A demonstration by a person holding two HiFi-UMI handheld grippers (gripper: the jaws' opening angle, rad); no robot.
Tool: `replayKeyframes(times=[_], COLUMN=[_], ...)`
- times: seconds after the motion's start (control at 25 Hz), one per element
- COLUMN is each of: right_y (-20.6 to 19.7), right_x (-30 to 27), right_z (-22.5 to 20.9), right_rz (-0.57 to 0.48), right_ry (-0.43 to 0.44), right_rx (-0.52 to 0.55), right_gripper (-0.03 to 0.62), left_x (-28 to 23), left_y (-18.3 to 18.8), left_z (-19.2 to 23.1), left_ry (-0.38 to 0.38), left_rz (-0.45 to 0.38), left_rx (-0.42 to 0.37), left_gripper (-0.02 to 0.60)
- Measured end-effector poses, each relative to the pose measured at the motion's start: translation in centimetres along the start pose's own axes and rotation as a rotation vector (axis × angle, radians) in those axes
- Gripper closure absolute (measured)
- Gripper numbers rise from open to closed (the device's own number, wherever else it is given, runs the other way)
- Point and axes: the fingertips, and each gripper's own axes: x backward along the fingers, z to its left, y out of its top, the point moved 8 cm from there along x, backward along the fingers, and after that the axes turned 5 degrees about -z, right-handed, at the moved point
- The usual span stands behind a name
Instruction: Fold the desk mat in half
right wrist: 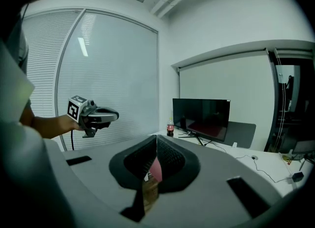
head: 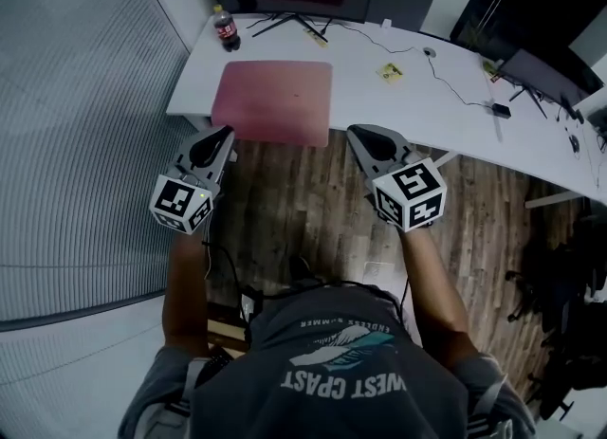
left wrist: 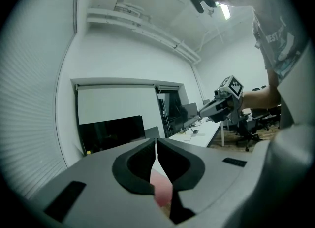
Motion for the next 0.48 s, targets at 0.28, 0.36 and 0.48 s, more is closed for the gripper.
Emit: replayKeyframes(times=[0.28,0.36,0.48], right_y=[-0.6,-1.0,-1.5], right_x=[-3.8,-4.9,-6.7], right_z=[-0.3,-0.4,-1.1], right_rz=[0.029,0.043,0.063], right_ry=[-0.012,-0.004,0.013], right_rx=[0.016,0.014,0.013], right_gripper=[0.568,0.568,0.566], left_x=[-0.3,-0.2,-0.4], left_y=[-2.4,-3.1,-4.3], left_z=[4.0,4.9,6.4], left_ry=[0.015,0.028,0.053], left_rz=[-0.002,0.005,0.031], left_rx=[0.007,0.019,0.035], left_gripper=[0.552,0.552,0.552])
